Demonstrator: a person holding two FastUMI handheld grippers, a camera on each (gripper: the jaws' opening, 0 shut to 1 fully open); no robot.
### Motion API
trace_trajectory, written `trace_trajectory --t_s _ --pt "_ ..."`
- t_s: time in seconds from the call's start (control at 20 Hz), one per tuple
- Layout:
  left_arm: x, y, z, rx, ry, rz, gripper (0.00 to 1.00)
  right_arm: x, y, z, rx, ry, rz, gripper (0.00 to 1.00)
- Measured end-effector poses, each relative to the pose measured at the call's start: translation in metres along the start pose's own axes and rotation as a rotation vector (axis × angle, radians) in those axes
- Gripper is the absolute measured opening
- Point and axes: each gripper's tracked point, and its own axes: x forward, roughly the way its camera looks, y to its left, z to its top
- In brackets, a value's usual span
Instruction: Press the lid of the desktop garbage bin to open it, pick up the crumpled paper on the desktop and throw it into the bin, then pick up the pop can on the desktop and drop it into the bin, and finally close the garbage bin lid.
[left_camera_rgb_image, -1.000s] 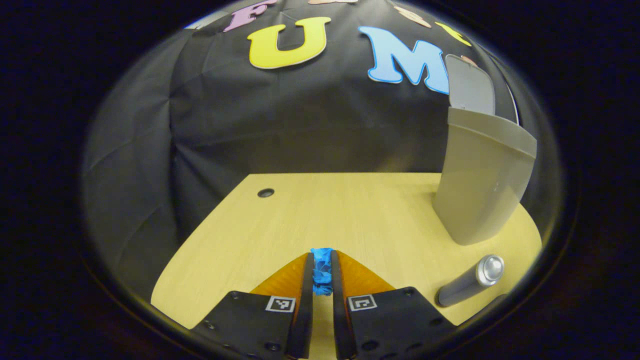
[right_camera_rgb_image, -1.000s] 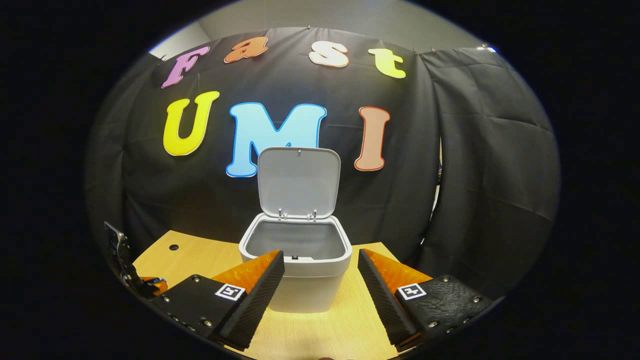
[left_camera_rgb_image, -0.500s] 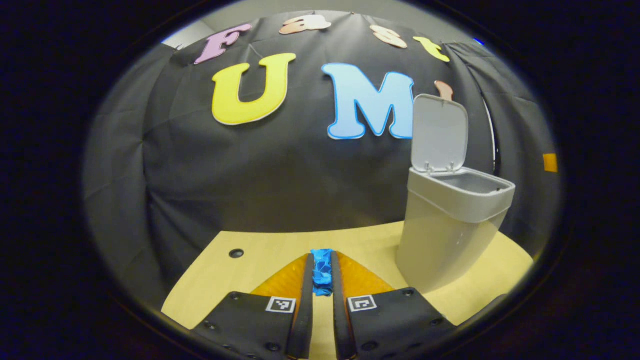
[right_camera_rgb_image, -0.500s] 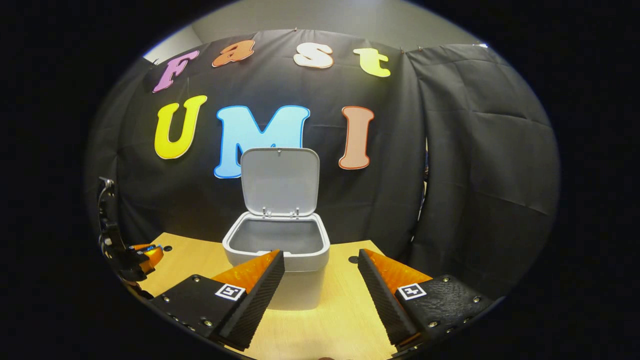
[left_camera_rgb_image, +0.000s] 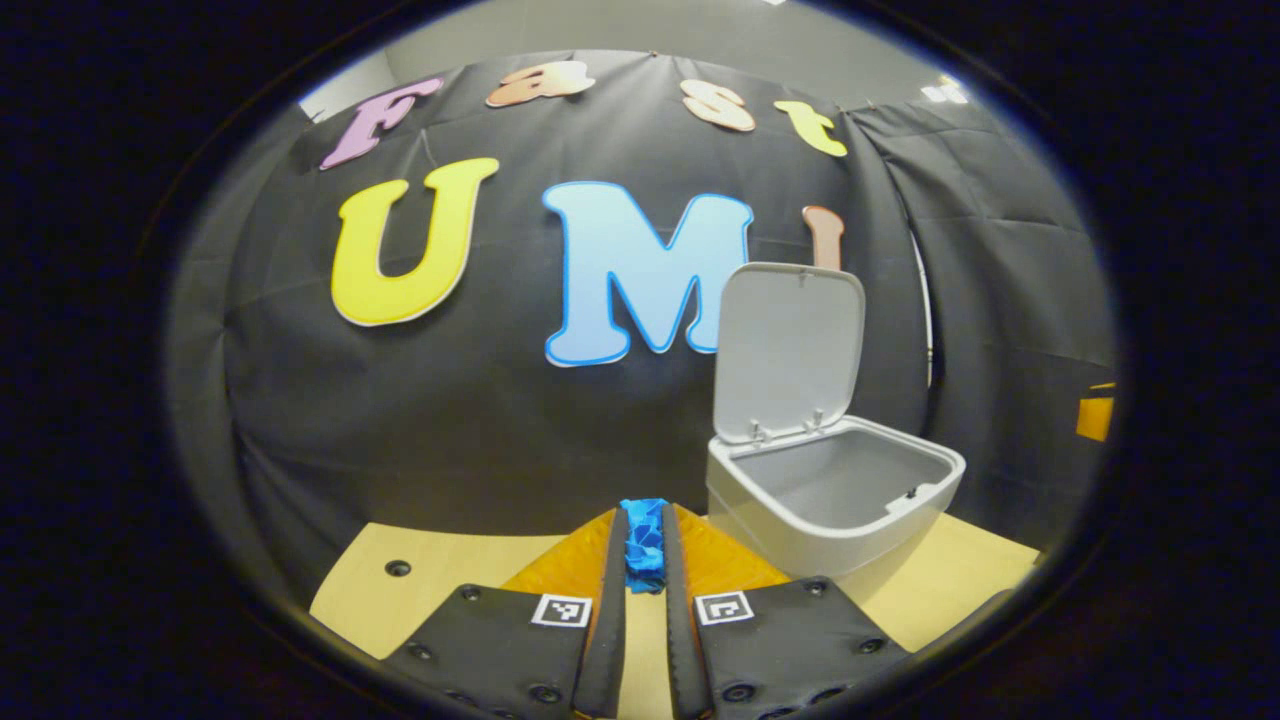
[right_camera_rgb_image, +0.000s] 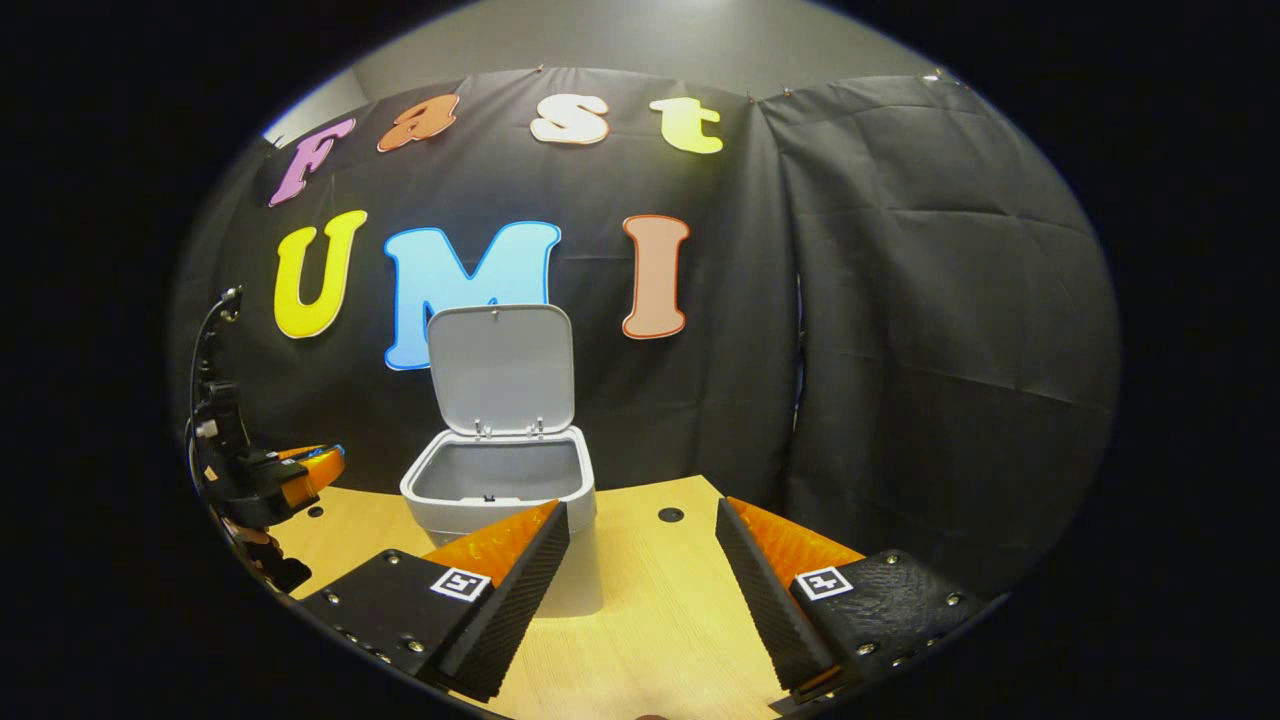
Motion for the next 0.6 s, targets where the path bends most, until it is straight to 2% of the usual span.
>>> trace_trajectory --t_s 0.2,0.35,0.6 --pt "0.021 -0.048 0.011 0.023 -0.008 -0.077 0.24 -0.007 -0.013 -0.003 0.003 0.005 -0.023 0.95" --pt "0.035 -0.075 0.015 0.027 -0.007 -0.116 0.26 -0.012 -0.027 -0.007 -0.001 0.01 -0.044 0.95" --pt "0.053 -0.106 0.018 0.047 -0.001 -0.145 0.26 -0.017 -0.048 -0.013 0.028 0.025 -0.08 0.95"
